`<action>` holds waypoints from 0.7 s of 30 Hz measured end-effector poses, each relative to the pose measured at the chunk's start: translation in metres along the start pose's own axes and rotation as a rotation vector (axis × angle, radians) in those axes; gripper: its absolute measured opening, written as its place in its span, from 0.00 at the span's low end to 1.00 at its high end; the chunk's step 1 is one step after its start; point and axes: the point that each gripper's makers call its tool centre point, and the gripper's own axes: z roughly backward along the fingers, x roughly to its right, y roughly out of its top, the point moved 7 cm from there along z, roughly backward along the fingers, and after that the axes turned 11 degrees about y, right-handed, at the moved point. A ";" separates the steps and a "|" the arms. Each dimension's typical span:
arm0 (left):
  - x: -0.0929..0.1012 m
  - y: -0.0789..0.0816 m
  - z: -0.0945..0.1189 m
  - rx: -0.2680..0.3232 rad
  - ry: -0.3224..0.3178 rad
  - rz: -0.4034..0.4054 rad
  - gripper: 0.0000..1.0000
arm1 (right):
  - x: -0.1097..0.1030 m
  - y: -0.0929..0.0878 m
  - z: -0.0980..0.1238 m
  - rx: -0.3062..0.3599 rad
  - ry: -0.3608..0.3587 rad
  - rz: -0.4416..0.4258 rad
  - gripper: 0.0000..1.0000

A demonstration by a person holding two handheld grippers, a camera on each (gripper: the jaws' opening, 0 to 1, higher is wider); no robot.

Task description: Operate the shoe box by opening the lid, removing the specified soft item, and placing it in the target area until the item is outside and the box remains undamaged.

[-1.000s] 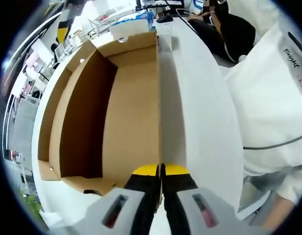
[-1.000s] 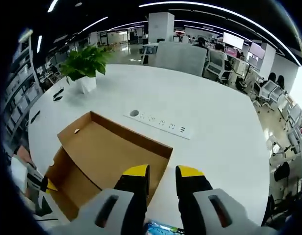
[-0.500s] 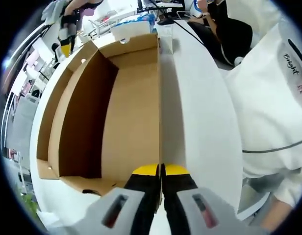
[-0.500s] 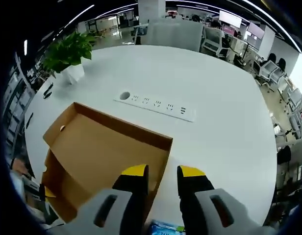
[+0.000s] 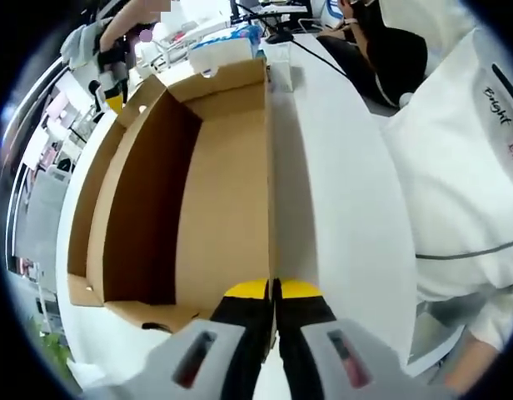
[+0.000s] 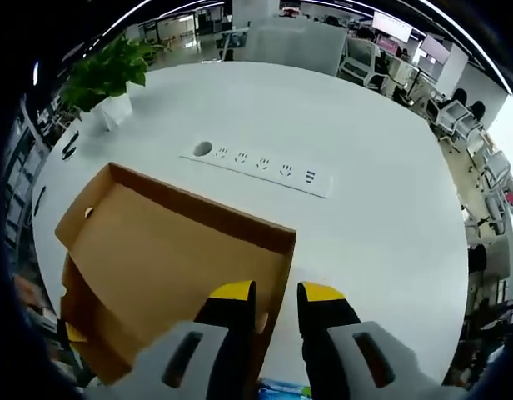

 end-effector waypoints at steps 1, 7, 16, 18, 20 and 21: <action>0.000 0.000 0.000 0.001 0.000 0.000 0.01 | -0.001 -0.001 -0.003 -0.006 0.002 -0.013 0.19; 0.000 -0.001 0.000 0.016 -0.001 0.000 0.01 | 0.003 -0.004 -0.014 -0.047 -0.029 -0.024 0.15; -0.001 -0.002 0.000 0.040 -0.013 -0.026 0.01 | 0.015 -0.004 -0.025 -0.003 -0.048 0.009 0.05; -0.003 -0.003 -0.001 0.064 -0.030 -0.008 0.01 | 0.012 -0.005 -0.026 0.012 -0.036 -0.024 0.03; -0.004 -0.004 -0.002 0.076 -0.034 0.006 0.01 | 0.011 -0.007 -0.025 0.024 -0.043 -0.007 0.03; -0.003 -0.004 -0.002 0.076 -0.033 0.007 0.01 | 0.011 -0.008 -0.025 0.020 -0.044 -0.012 0.03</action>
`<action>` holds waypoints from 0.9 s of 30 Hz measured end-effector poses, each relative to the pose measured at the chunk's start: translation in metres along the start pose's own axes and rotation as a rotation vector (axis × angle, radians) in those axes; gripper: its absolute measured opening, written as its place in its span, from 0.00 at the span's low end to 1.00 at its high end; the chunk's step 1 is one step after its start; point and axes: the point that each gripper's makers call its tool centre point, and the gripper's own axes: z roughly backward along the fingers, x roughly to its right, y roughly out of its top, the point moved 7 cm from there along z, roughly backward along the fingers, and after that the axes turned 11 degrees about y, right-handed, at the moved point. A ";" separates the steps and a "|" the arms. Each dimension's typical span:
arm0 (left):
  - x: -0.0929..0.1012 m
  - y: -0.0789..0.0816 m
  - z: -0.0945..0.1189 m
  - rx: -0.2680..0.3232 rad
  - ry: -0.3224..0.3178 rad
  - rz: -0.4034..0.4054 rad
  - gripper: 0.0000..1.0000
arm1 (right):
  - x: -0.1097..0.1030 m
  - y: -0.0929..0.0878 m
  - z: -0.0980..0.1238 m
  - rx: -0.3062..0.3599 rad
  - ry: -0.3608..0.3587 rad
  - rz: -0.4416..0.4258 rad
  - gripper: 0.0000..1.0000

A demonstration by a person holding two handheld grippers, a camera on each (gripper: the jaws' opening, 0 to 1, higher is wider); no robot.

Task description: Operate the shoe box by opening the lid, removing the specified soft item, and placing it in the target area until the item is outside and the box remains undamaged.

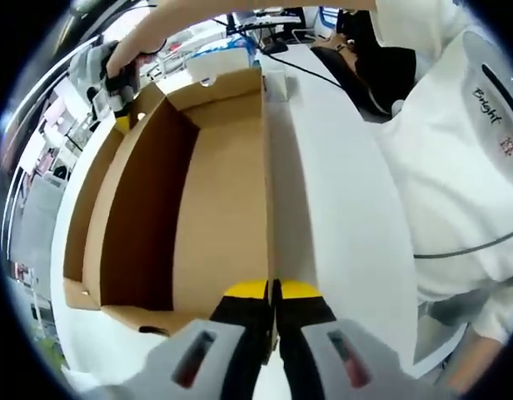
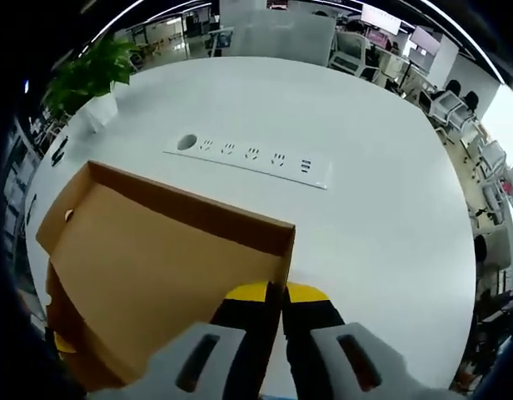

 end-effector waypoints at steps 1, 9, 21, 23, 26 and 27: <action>0.001 0.000 0.000 -0.001 0.003 0.001 0.01 | 0.001 -0.001 0.001 -0.006 -0.005 -0.005 0.03; 0.000 0.001 0.000 -0.052 0.011 0.077 0.01 | 0.003 0.011 0.019 0.158 0.014 0.016 0.03; -0.006 -0.001 -0.002 -0.060 0.074 0.023 0.02 | -0.004 0.006 0.044 0.287 -0.002 0.071 0.03; -0.007 -0.001 -0.002 -0.062 0.070 0.030 0.02 | -0.006 0.004 0.046 0.299 -0.012 0.108 0.03; -0.006 -0.002 -0.002 -0.063 0.059 0.042 0.02 | -0.008 0.001 0.049 0.302 -0.015 0.113 0.03; -0.006 -0.002 -0.002 -0.063 0.059 0.040 0.02 | -0.009 0.001 0.051 0.307 -0.010 0.110 0.04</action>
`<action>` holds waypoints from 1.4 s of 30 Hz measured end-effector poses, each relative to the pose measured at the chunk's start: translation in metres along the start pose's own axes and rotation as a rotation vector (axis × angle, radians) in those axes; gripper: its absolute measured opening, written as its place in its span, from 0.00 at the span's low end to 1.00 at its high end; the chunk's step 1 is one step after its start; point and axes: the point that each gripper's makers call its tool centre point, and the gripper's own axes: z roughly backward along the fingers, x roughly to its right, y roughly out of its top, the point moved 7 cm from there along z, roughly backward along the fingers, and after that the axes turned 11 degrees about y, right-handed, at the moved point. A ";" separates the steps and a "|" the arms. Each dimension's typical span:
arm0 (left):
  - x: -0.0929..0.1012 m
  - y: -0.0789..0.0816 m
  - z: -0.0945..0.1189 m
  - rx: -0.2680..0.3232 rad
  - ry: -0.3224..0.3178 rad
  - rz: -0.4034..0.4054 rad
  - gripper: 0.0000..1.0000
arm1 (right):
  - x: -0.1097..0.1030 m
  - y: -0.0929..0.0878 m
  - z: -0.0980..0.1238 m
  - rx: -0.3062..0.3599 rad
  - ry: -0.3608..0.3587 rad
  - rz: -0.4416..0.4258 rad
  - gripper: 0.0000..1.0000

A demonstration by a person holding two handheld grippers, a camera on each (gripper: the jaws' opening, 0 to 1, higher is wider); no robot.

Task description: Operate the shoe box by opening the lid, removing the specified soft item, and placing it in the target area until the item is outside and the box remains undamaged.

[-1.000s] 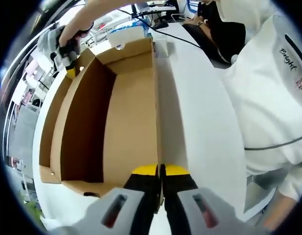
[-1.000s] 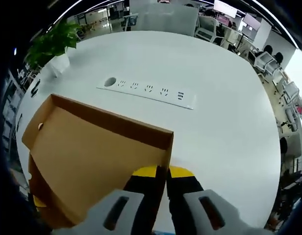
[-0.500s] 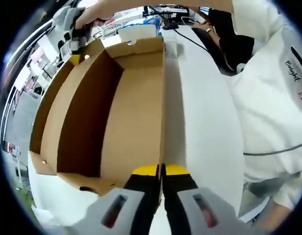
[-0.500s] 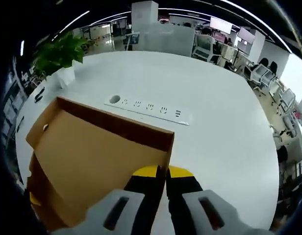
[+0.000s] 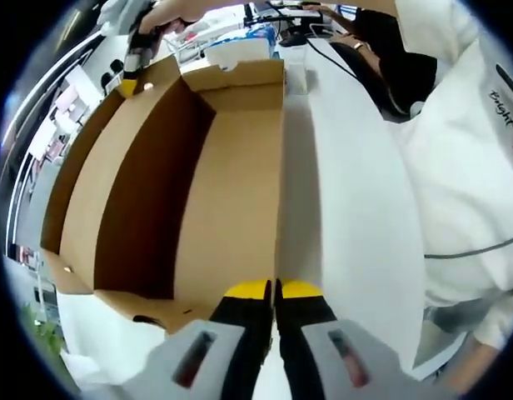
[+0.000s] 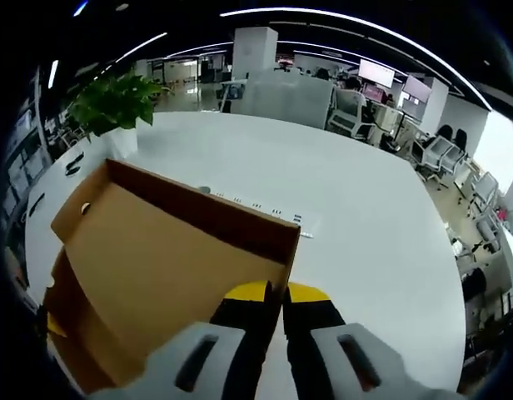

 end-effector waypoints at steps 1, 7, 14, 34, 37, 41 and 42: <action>0.000 0.000 0.000 0.000 -0.002 -0.002 0.02 | -0.001 0.001 0.000 0.006 0.004 0.008 0.04; -0.001 0.000 0.000 0.004 -0.008 0.016 0.02 | -0.004 0.006 0.009 0.044 0.003 0.012 0.03; -0.003 0.000 -0.001 0.008 -0.006 0.038 0.02 | -0.014 0.019 0.026 0.177 -0.088 0.199 0.05; -0.007 0.000 -0.002 0.004 0.025 0.030 0.05 | -0.024 -0.010 0.070 0.404 -0.071 0.177 0.02; -0.007 -0.001 -0.002 0.013 0.022 0.042 0.05 | -0.029 -0.014 0.080 0.475 -0.045 0.130 0.02; -0.007 0.000 -0.002 0.015 0.023 0.042 0.05 | -0.039 -0.027 0.089 0.502 -0.138 0.236 0.02; -0.007 0.000 -0.002 0.013 0.022 0.042 0.05 | -0.043 -0.030 0.090 0.512 -0.139 0.240 0.02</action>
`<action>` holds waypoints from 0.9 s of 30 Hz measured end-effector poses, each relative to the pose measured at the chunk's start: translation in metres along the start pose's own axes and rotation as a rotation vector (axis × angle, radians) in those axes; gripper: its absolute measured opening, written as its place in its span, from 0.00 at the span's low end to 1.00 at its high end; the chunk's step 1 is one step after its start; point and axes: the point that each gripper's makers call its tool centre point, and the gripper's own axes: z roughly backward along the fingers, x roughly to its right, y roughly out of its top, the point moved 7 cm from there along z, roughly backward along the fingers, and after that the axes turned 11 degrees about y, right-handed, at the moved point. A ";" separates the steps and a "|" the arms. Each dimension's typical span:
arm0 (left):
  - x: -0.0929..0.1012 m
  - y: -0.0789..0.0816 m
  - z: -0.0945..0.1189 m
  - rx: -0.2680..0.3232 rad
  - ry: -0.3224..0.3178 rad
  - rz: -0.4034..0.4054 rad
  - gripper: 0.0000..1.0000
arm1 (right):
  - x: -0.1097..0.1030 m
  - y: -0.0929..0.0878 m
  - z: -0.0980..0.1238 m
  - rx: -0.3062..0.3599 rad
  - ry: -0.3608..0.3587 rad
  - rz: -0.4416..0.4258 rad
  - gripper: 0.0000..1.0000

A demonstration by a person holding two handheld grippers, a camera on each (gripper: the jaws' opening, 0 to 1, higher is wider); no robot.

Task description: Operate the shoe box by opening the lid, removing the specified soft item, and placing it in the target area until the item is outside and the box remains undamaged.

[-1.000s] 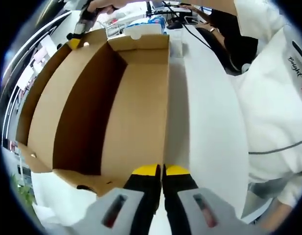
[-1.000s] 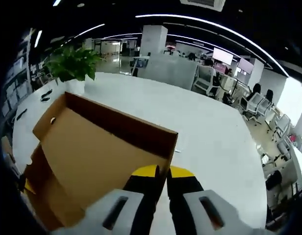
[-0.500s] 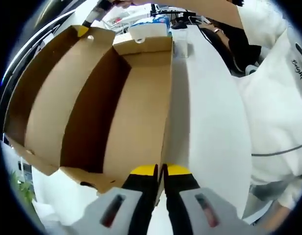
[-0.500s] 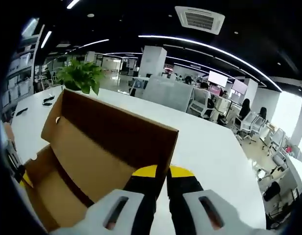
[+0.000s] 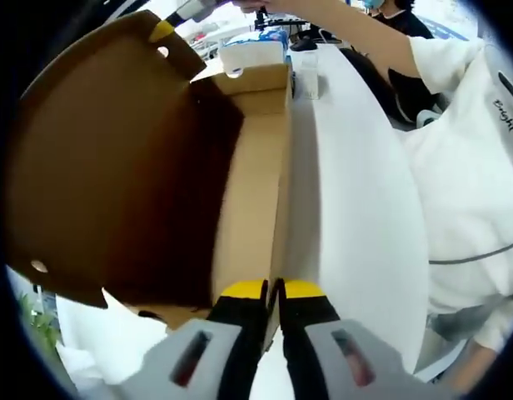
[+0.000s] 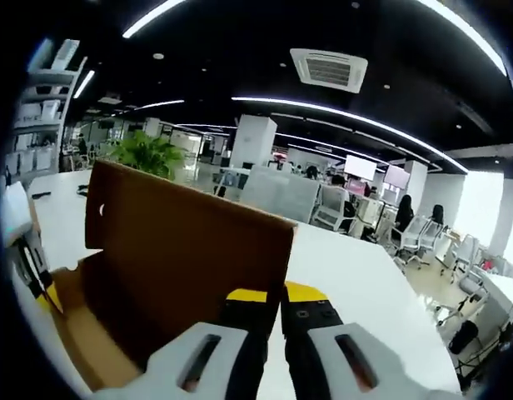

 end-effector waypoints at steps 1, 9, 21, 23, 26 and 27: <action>0.000 0.000 0.000 -0.001 -0.001 0.001 0.05 | 0.000 0.000 0.002 -0.002 0.003 -0.012 0.01; 0.000 -0.001 0.000 0.006 -0.001 0.002 0.05 | 0.000 -0.005 0.012 0.051 0.045 -0.126 0.00; 0.002 -0.008 0.007 0.073 0.060 0.031 0.08 | -0.005 -0.007 0.016 0.088 0.003 -0.137 0.00; 0.002 -0.009 0.009 0.106 0.078 0.056 0.09 | -0.007 -0.008 0.016 0.097 -0.002 -0.143 0.00; 0.006 -0.009 0.011 0.140 0.058 0.080 0.09 | -0.008 -0.008 0.016 0.096 -0.009 -0.128 0.00; 0.005 -0.010 0.012 0.153 0.065 0.095 0.09 | -0.009 -0.008 0.016 0.096 -0.012 -0.125 0.00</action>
